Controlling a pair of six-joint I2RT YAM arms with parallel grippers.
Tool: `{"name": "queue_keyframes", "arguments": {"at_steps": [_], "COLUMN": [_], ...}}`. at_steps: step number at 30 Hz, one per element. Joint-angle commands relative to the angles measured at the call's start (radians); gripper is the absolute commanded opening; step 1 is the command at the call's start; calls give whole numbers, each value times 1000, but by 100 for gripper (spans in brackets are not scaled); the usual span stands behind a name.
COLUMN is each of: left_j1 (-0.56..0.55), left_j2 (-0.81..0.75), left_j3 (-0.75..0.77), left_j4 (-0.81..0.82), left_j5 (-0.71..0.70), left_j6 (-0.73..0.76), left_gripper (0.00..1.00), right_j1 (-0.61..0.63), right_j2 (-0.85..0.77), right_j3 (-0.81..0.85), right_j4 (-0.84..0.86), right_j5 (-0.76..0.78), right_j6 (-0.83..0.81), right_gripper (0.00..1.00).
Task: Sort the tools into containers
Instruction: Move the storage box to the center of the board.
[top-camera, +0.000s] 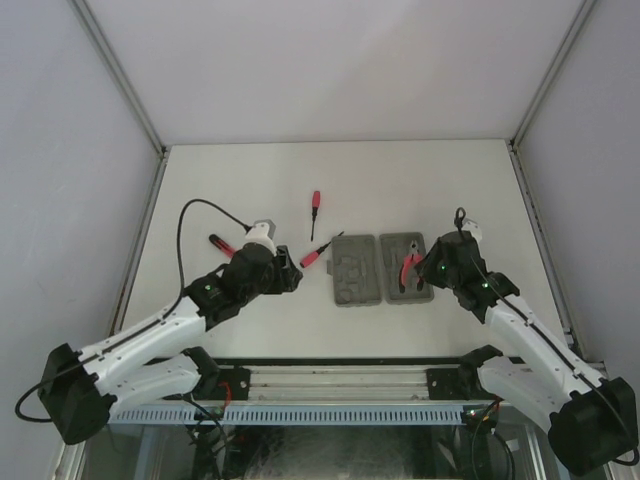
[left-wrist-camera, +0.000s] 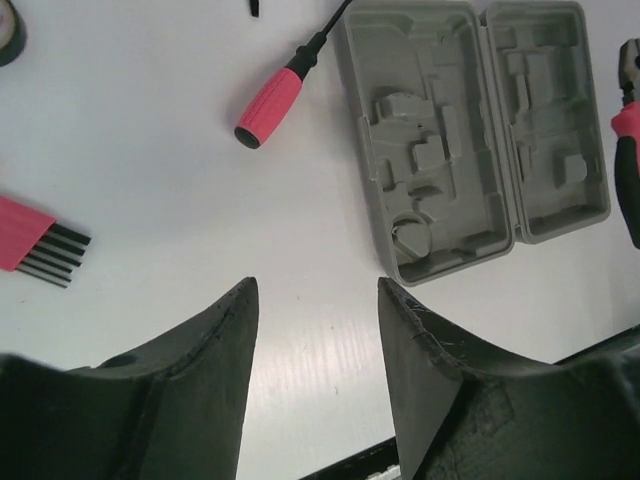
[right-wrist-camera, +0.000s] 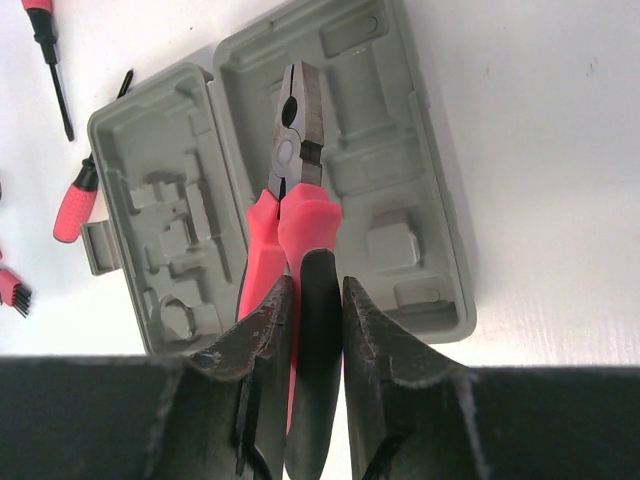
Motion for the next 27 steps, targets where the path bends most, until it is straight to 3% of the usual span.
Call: {"name": "queue_keyframes", "arguments": {"at_steps": [1, 16, 27], "left_j1": [14, 17, 23], "left_j2": [103, 497, 643], "left_j3": [30, 238, 288], "left_j4": [138, 236, 224], "left_j5": [86, 193, 175], "left_j6": [-11, -18, -16], "left_gripper": [57, 64, 57], "right_j1": [-10, -21, -22], "right_j2": [-57, -191, -200], "right_j3": [4, -46, -47], "right_j4": [83, 36, 31], "right_j5": [-24, -60, -69], "right_j6": [-20, 11, 10], "right_gripper": [0, 0, 0]}}
